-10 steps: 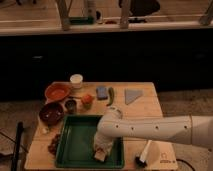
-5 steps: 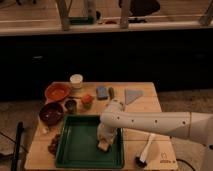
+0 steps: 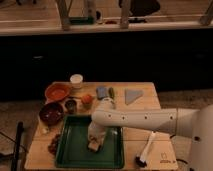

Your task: Wipe tray with eraser

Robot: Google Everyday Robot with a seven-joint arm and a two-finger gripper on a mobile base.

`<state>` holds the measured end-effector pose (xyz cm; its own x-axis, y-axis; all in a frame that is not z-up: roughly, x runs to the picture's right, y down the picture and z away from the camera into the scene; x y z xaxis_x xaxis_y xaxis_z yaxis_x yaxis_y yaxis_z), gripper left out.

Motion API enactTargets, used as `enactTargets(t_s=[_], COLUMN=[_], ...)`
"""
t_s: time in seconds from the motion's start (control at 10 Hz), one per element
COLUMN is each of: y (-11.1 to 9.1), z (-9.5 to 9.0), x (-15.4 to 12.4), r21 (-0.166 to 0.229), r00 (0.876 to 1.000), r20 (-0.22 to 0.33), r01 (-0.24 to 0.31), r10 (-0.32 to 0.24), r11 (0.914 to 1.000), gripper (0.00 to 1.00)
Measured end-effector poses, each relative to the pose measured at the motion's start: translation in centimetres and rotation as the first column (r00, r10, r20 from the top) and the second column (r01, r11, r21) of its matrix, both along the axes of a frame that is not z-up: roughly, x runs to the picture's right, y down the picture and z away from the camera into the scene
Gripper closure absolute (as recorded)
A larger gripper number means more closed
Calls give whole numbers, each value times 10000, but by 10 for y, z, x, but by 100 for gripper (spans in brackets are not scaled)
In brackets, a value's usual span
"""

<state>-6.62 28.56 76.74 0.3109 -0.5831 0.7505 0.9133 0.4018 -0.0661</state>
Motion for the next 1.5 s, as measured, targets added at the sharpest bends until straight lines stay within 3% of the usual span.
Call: enactTargets(t_s=[0.2,0.5,0.7,1.1,1.3,1.5], y=[9,16,10,-15,-17,-15], z=[-15,-25,-19,15,25,23], x=[-6,8,41,61,49,17], r21=[-180,-377,-324,-14,-18,-69], r00=[9989,9994,9992,9912,9924,9979], r20=[455,318,-410,-1306,-1224,-652], r01=[144,167,-28,-226,-154,10], r10=[-136,-155,15,223,150,-14], r11=[9997,9991,9995,9997,9999,10000], gripper=[100,100,100,100,100,100])
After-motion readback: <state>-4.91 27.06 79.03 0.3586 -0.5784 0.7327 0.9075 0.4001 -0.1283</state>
